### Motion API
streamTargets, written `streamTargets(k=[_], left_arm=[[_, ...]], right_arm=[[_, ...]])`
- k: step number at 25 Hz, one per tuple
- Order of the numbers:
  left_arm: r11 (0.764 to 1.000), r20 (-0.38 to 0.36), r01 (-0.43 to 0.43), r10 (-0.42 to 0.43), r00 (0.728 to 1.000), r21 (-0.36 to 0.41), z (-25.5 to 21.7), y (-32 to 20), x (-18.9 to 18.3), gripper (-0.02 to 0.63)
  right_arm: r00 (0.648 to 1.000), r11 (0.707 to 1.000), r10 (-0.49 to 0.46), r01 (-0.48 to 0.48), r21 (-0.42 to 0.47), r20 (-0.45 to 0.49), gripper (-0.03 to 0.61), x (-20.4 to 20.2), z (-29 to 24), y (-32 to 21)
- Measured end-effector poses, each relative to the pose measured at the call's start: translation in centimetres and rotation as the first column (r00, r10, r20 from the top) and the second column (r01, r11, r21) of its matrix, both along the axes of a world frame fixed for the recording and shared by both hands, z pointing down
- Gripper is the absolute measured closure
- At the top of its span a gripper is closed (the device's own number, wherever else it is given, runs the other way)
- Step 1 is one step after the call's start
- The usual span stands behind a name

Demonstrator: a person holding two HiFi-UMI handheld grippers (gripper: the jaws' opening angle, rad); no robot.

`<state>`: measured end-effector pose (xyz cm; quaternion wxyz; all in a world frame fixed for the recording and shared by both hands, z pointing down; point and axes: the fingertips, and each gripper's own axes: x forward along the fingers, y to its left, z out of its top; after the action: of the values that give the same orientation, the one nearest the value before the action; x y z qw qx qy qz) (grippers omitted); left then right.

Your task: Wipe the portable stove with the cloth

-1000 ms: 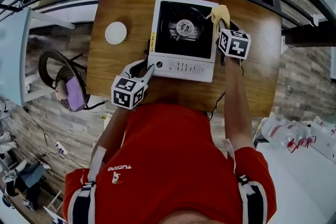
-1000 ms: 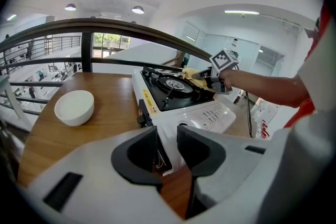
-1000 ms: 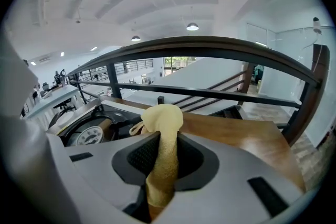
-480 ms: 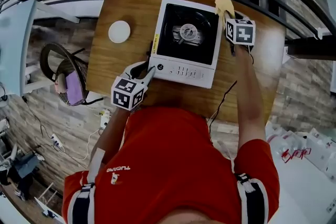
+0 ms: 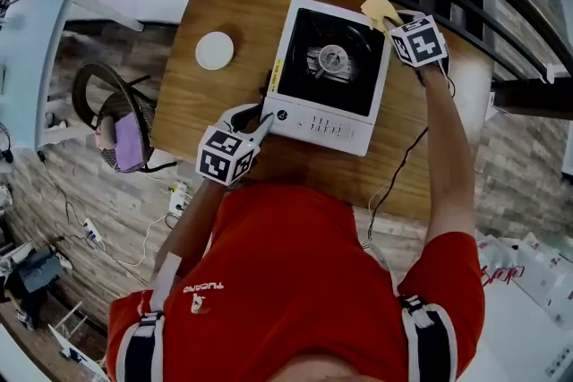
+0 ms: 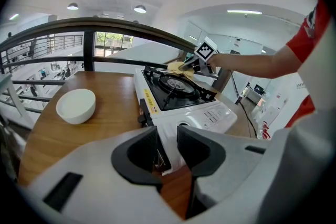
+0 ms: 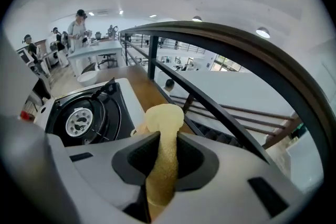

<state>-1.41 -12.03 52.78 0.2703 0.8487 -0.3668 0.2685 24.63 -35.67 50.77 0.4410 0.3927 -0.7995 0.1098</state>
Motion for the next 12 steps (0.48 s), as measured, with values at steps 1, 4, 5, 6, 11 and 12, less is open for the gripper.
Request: streamTargets(k=[1, 4, 5, 6, 11, 12], left_arm=[[1.0, 0.0, 0.0, 0.0, 1.0, -0.001, 0.0, 0.0, 0.0, 0.492], [1.0, -0.003, 0.002, -0.002, 1.0, -0.001, 0.1, -0.1, 0.0, 0.492], [1.0, -0.004, 0.003, -0.003, 1.0, -0.001, 0.1, -0.1, 0.0, 0.492], [1.0, -0.004, 0.004, -0.004, 1.0, -0.002, 0.0, -0.1, 0.0, 0.492], [1.0, -0.004, -0.004, 0.004, 1.0, -0.006, -0.1, -0.1, 0.0, 0.492], [1.0, -0.004, -0.007, 0.007, 1.0, -0.006, -0.1, -0.1, -0.1, 0.492]], right_arm=[[1.0, 1.0, -0.026, 0.026, -0.011, -0.012, 0.491, -0.5, -0.1, -0.2], [0.995, 0.995, -0.093, 0.092, -0.037, -0.037, 0.491, -2.2, -0.2, -0.8], [0.993, 0.993, -0.111, 0.109, -0.048, -0.04, 0.491, -2.8, -0.2, -0.9], [0.991, 0.99, -0.129, 0.126, -0.057, -0.043, 0.491, -3.5, -0.1, -1.0], [0.978, 0.978, -0.202, 0.198, -0.07, -0.056, 0.491, -7.0, -0.1, -1.5], [0.976, 0.976, -0.211, 0.208, -0.067, -0.051, 0.491, -7.8, -0.2, -1.7]])
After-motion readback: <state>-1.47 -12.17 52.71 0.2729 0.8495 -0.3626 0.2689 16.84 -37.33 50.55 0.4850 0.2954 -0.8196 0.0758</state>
